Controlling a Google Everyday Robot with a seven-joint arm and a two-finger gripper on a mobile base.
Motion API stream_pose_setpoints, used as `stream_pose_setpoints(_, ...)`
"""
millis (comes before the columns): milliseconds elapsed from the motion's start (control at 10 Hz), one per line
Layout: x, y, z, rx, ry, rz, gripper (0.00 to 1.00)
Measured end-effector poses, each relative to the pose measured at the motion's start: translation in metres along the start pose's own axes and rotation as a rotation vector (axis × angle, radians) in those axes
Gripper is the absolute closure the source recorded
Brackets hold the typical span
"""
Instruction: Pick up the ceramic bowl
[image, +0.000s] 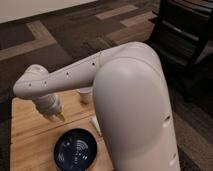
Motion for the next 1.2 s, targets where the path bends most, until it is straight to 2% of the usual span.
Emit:
stream_pose_setpoints(400, -0.002, -0.002, 0.003, 0.002, 0.007, 0.011, 0.20)
stream_pose_setpoints(600, -0.015, -0.022, 0.008, 0.016, 0.012, 0.057, 0.20)
stream_pose_setpoints(1200, -0.014, -0.017, 0.008, 0.009, 0.011, 0.051, 0.20)
